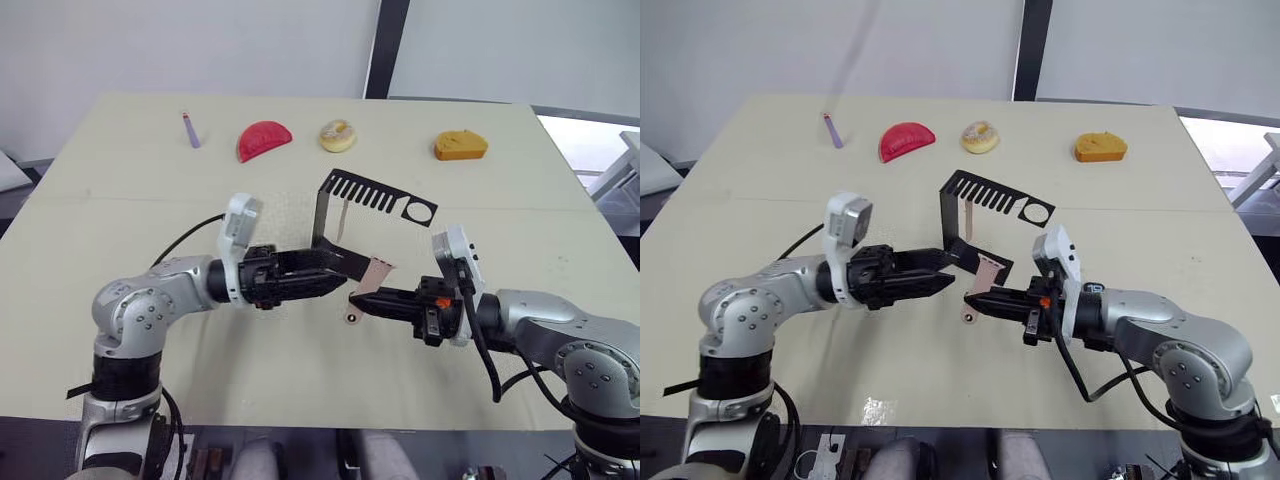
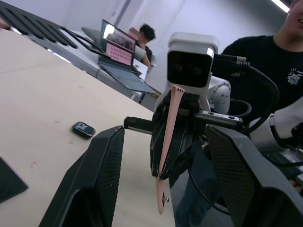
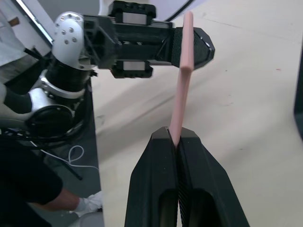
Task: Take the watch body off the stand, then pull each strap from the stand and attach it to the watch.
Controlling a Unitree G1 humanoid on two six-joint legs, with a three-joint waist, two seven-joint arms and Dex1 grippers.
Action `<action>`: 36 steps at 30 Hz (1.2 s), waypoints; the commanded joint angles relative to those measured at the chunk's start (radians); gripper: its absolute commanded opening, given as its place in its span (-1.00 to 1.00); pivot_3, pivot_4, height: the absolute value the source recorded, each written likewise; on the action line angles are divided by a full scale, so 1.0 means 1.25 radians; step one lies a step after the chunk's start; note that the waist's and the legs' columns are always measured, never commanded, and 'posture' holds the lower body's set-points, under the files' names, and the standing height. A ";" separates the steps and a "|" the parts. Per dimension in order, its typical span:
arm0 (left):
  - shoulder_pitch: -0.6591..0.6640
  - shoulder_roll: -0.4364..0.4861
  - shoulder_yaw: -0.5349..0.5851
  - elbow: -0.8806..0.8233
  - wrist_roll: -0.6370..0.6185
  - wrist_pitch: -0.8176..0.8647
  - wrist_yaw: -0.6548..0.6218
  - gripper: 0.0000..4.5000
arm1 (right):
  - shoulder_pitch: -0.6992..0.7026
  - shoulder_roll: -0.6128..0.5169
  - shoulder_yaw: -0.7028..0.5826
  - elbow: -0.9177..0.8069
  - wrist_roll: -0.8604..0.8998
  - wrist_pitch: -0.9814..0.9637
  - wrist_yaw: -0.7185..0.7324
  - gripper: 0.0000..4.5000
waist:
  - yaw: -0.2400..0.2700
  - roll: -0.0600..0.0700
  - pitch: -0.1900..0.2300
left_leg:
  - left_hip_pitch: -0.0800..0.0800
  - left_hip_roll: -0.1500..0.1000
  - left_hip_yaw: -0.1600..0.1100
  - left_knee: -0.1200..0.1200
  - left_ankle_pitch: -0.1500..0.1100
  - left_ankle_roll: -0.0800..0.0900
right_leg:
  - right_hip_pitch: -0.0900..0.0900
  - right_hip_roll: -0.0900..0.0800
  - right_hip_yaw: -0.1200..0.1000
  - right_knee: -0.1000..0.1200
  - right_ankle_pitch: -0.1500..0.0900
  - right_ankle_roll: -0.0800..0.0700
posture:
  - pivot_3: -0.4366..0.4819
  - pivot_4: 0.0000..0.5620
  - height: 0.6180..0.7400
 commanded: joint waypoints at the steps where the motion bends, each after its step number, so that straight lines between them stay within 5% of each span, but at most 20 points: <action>1: -0.007 -0.011 -0.012 -0.012 -0.024 -0.016 -0.008 0.44 | -0.014 0.000 0.003 0.005 0.033 0.002 -0.001 -1.00 | 0.000 0.000 0.000 | 0.000 0.000 0.000 0.000 0.000 0.000 | 0.000 0.000 0.000 0.000 0.000 0.000 | -0.05 -0.47 0.95; 7: -0.011 -0.029 -0.033 -0.008 -0.017 -0.055 -0.009 0.44 | -0.024 0.003 0.010 0.019 0.049 0.006 -0.014 -1.00 | 0.003 0.000 0.000 | 0.000 0.000 0.000 0.000 0.000 0.000 | 0.000 0.000 0.000 0.000 0.000 0.000 | -0.05 -0.47 0.95; 12: -0.011 -0.024 -0.040 -0.006 -0.019 -0.062 -0.015 -0.29 | -0.025 0.005 0.016 0.019 0.055 0.005 -0.023 -1.00 | 0.002 0.000 0.000 | 0.000 0.000 0.000 0.000 0.000 0.000 | 0.000 0.000 0.000 0.000 0.000 0.000 | -0.05 -0.47 0.95; 36: -0.012 -0.039 -0.060 0.003 -0.012 -0.087 0.011 -0.29 | -0.050 0.002 0.021 0.030 0.064 0.010 -0.028 -1.00 | 0.003 0.000 0.000 | -0.001 0.000 0.000 0.000 0.000 0.000 | 0.000 0.000 0.000 -0.001 0.000 0.000 | -0.05 -0.47 0.95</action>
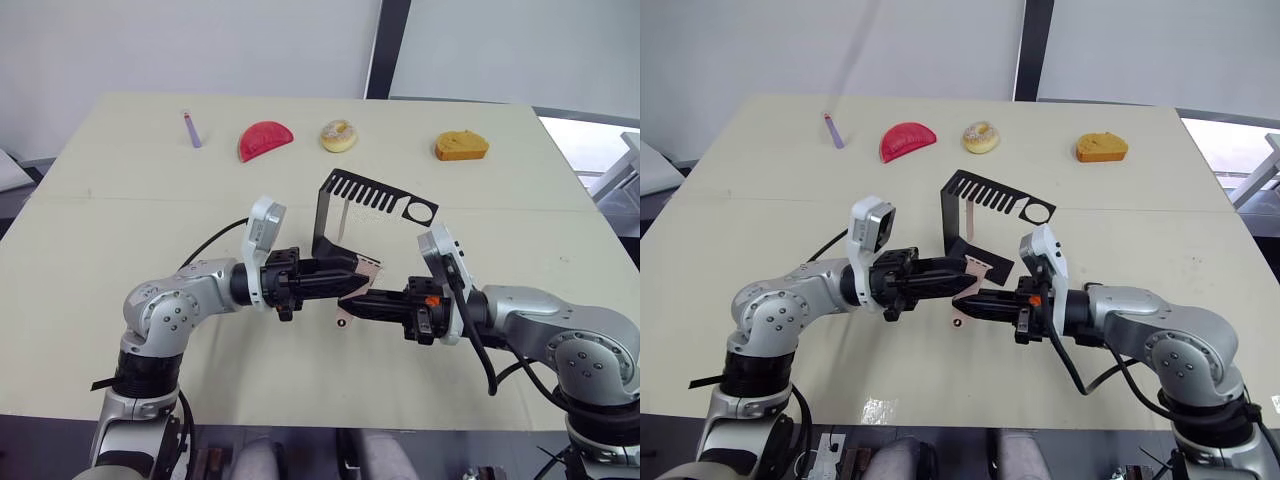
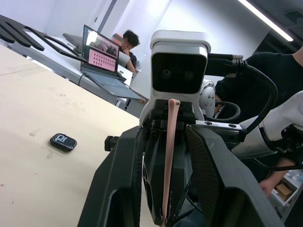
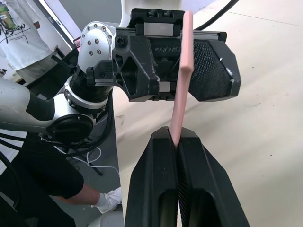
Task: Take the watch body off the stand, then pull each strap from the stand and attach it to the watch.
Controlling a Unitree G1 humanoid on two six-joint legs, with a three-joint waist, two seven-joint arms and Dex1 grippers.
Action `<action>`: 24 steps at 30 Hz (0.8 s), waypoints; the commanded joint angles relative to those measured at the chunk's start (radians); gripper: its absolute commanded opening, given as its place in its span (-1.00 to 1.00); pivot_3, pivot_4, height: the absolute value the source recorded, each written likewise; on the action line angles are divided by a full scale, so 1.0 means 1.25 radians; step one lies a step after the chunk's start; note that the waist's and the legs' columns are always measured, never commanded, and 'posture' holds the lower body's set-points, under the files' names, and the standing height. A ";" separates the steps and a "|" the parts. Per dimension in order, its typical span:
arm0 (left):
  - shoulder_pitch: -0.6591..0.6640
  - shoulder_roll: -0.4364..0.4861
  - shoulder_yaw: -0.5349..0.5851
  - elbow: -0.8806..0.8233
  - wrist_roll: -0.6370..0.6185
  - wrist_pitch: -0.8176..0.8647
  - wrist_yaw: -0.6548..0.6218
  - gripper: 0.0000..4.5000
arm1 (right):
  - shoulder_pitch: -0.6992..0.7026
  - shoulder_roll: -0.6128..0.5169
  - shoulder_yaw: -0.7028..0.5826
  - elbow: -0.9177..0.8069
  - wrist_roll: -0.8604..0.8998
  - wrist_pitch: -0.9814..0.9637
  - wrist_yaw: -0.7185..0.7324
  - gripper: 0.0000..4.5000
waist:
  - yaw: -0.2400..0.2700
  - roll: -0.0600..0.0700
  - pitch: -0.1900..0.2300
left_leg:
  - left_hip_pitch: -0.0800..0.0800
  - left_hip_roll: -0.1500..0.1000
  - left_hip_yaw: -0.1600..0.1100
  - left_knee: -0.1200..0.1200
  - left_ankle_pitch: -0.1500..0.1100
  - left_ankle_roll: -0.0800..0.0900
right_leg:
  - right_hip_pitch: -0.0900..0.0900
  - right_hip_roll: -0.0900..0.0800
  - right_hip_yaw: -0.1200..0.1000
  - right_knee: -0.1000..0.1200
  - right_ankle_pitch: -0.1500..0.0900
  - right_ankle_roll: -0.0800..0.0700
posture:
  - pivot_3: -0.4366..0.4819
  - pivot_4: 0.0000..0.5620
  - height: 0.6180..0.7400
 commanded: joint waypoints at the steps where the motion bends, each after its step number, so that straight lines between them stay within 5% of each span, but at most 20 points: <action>1: -0.010 -0.009 -0.010 -0.022 -0.006 -0.013 0.002 -0.29 | -0.013 0.001 -0.007 -0.003 0.022 -0.005 -0.006 -1.00 | 0.000 0.000 0.000 | 0.000 0.000 0.000 0.000 0.000 0.000 | 0.000 0.000 0.000 0.000 0.000 0.000 | -0.05 -0.47 0.95; 14: -0.012 -0.011 -0.008 -0.016 -0.007 -0.022 0.006 -0.29 | -0.015 -0.002 -0.004 -0.004 0.027 -0.003 -0.009 -1.00 | 0.000 0.000 0.000 | 0.000 0.000 0.000 0.000 0.000 0.000 | 0.000 0.000 0.000 0.000 0.000 0.000 | -0.05 -0.47 0.95; 18: -0.008 -0.011 -0.008 -0.020 -0.008 -0.023 0.009 -0.81 | -0.012 -0.004 -0.004 -0.006 0.028 -0.003 -0.009 -1.00 | 0.000 0.000 0.000 | 0.000 0.000 0.000 0.000 0.000 0.000 | 0.000 0.000 0.000 0.000 0.000 0.000 | -0.05 -0.47 0.95; 24: -0.011 -0.010 -0.011 -0.019 -0.005 -0.023 0.013 -0.81 | -0.015 -0.007 -0.004 -0.004 0.027 -0.002 -0.007 -1.00 | 0.000 0.000 0.000 | 0.000 0.000 0.000 0.000 0.000 0.000 | 0.000 0.000 0.000 0.000 0.000 0.000 | -0.05 -0.47 0.95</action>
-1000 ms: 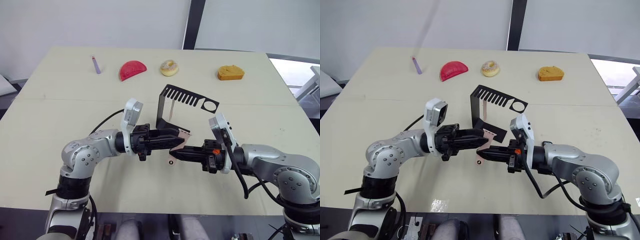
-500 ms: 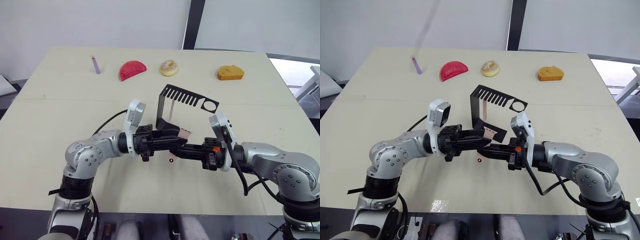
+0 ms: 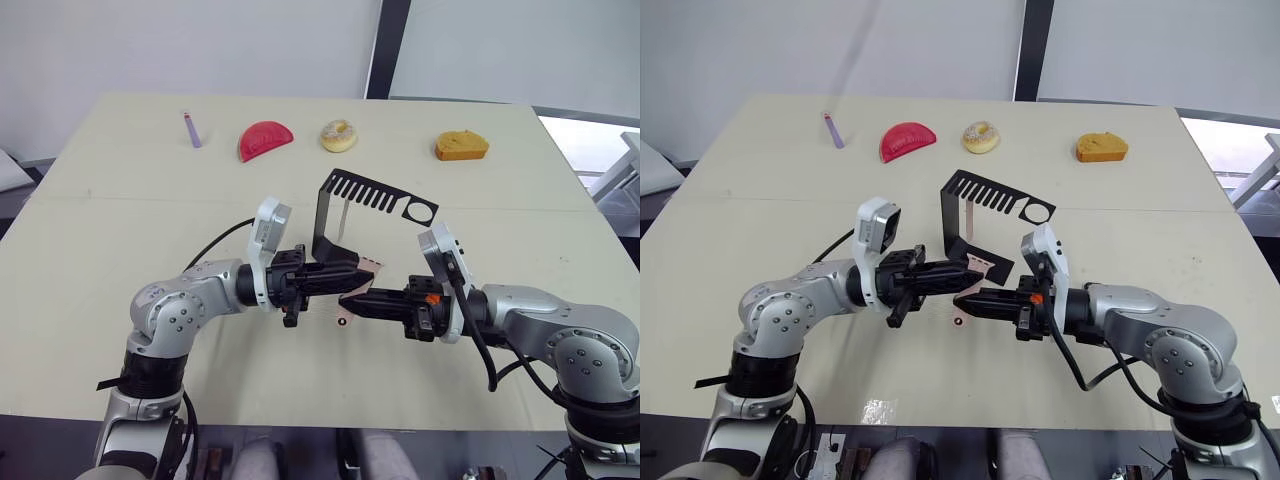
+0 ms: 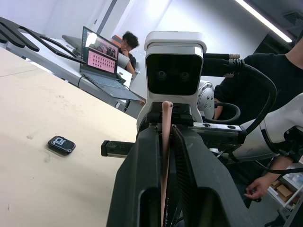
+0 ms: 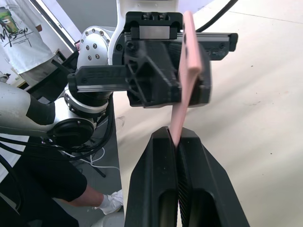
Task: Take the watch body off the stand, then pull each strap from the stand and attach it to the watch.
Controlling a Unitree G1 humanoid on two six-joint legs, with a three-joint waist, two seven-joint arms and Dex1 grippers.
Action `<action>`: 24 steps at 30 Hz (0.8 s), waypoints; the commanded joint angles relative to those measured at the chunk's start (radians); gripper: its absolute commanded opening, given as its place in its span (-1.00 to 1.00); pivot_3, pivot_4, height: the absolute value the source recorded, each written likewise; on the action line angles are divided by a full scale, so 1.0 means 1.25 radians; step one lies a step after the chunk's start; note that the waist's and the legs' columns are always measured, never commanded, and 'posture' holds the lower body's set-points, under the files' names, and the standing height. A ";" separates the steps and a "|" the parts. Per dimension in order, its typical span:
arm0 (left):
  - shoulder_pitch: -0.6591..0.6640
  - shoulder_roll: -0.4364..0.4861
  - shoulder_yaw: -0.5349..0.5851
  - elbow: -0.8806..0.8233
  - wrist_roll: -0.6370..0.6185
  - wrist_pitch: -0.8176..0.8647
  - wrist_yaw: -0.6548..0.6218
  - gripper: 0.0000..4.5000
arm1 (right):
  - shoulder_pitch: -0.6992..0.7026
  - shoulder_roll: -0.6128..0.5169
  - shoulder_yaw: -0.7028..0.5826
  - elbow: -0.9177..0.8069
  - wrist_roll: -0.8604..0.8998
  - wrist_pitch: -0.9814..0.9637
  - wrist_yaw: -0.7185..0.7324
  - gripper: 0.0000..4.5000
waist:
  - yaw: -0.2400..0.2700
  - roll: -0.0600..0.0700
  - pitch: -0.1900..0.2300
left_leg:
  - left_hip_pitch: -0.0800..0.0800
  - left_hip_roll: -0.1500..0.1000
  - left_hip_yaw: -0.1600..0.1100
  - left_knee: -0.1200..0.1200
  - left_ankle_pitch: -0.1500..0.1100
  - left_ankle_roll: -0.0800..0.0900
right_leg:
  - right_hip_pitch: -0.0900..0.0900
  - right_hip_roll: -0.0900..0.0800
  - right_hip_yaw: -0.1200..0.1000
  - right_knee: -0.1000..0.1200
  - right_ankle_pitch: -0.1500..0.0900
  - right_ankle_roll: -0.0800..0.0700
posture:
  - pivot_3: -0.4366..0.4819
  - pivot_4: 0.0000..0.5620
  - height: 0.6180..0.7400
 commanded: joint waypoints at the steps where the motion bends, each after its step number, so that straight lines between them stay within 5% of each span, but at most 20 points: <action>1: -0.011 0.001 0.002 -0.020 -0.006 -0.012 0.000 -0.81 | -0.013 -0.006 -0.005 -0.017 0.017 -0.003 -0.006 -1.00 | 0.000 0.000 0.000 | 0.000 0.000 0.000 0.000 0.000 0.000 | 0.000 0.000 0.000 0.000 0.000 0.000 | -0.05 -0.47 0.95; 24: -0.016 -0.012 0.023 -0.005 -0.043 -0.001 0.006 -0.91 | -0.008 -0.021 -0.017 -0.036 0.004 -0.018 -0.007 -1.00 | 0.000 0.000 0.000 | 0.000 0.000 0.000 0.000 0.000 0.000 | 0.000 0.000 0.000 0.000 0.000 0.000 | -0.05 -0.47 0.95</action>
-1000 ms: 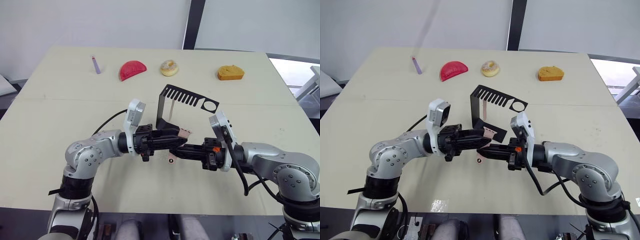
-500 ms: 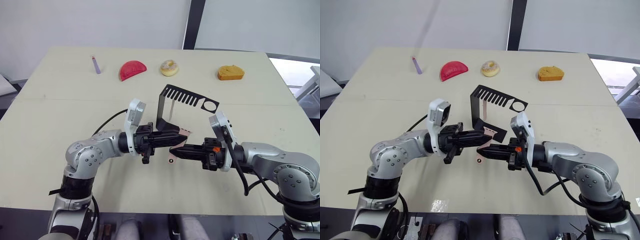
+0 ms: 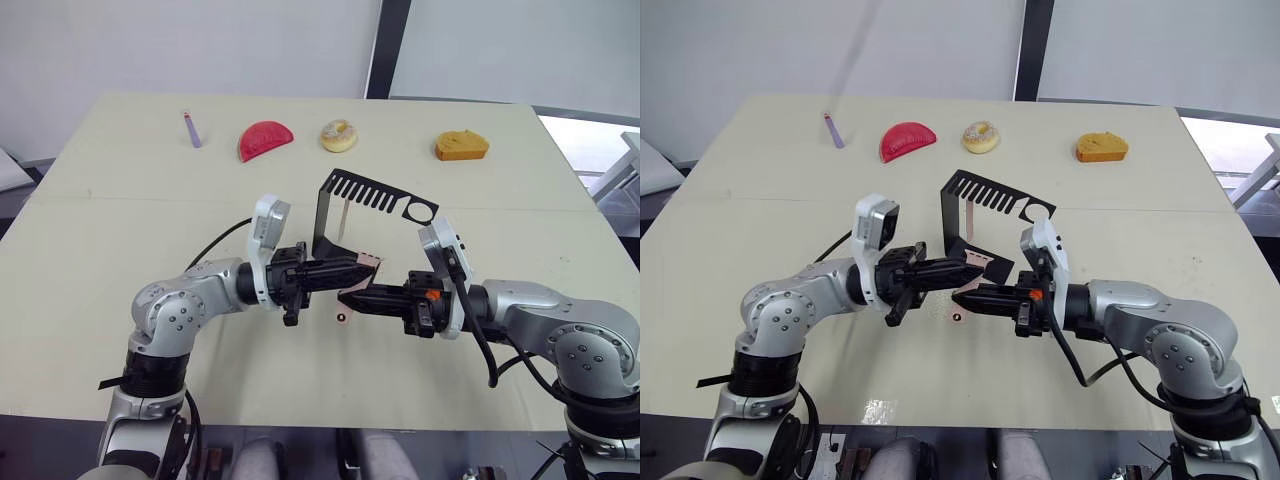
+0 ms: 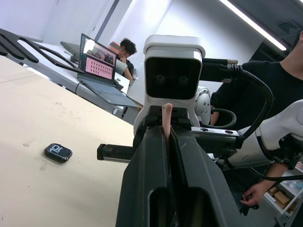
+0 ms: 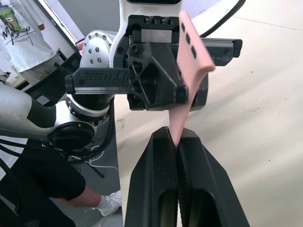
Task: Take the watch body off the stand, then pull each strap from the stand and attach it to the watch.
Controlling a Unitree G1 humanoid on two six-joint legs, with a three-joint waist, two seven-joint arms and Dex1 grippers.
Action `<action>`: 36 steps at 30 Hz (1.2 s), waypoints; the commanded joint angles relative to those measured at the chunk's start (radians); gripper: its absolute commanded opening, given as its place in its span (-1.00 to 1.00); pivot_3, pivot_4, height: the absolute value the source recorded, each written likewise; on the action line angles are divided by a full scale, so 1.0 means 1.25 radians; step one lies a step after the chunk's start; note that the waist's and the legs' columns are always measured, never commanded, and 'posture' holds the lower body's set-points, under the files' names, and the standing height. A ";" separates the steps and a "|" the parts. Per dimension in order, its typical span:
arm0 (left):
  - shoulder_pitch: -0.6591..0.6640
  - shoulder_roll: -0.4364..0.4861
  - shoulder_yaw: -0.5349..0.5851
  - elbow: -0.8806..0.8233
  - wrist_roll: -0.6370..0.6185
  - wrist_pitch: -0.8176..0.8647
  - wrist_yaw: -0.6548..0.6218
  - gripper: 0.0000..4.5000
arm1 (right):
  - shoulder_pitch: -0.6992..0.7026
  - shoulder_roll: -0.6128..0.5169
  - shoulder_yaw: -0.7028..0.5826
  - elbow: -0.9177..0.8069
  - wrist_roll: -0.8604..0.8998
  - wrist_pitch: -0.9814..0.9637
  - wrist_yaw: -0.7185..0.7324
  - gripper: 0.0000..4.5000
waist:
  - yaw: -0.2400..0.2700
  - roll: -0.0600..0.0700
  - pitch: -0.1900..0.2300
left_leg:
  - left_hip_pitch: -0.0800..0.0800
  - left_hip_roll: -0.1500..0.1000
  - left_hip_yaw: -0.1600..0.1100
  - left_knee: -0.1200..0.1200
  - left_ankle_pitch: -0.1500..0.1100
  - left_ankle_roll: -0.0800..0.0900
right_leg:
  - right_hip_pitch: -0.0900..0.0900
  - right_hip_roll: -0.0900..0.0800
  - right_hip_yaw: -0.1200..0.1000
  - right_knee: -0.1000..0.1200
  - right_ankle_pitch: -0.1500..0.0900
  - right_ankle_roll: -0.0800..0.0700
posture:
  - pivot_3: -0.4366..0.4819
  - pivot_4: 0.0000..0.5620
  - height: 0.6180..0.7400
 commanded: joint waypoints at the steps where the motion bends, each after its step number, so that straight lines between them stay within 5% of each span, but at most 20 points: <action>1: -0.012 0.003 0.013 -0.009 -0.021 -0.004 -0.007 -0.91 | 0.011 -0.017 -0.020 -0.042 0.000 -0.021 -0.007 -1.00 | 0.000 0.000 0.000 | 0.000 0.000 0.000 0.000 0.000 0.000 | 0.000 0.000 0.000 0.000 0.000 0.000 | -0.05 -0.47 0.95; 19: -0.006 0.028 -0.004 0.002 -0.012 0.004 -0.026 -0.91 | 0.022 -0.019 -0.020 -0.050 0.025 -0.031 -0.023 -1.00 | 0.000 0.000 0.000 | 0.000 0.000 0.000 0.000 0.000 0.000 | 0.000 0.000 0.000 0.000 0.000 0.000 | -0.05 -0.47 0.95; 22: -0.006 0.025 -0.006 0.003 -0.010 -0.001 -0.027 -0.53 | 0.018 -0.019 -0.019 -0.048 0.024 -0.030 -0.022 -1.00 | 0.000 0.000 0.000 | 0.000 0.000 0.000 0.000 0.000 0.000 | 0.000 0.000 0.000 0.000 0.000 0.000 | -0.05 -0.47 0.95; 27: -0.010 0.037 -0.020 -0.001 0.001 -0.011 -0.043 0.59 | 0.015 -0.018 -0.017 -0.047 0.025 -0.028 -0.024 -1.00 | 0.000 0.000 0.000 | 0.000 0.000 0.000 0.000 0.000 0.000 | 0.000 0.000 0.000 0.000 0.000 0.000 | -0.05 -0.47 0.95; 34: -0.023 0.016 -0.013 -0.006 -0.014 -0.007 -0.018 0.59 | 0.013 -0.021 -0.015 -0.044 0.022 -0.026 -0.022 -1.00 | 0.000 0.000 0.000 | 0.000 0.000 0.000 0.000 0.000 0.000 | 0.000 0.000 0.000 -0.001 0.000 0.000 | -0.05 -0.47 0.95; 36: -0.023 0.010 -0.011 -0.010 -0.019 -0.006 -0.013 0.36 | 0.012 -0.022 -0.015 -0.042 0.021 -0.026 -0.021 -1.00 | 0.000 0.000 0.000 | 0.000 0.000 0.000 0.000 0.000 0.000 | 0.000 0.000 0.000 -0.001 0.000 0.000 | -0.05 -0.47 0.95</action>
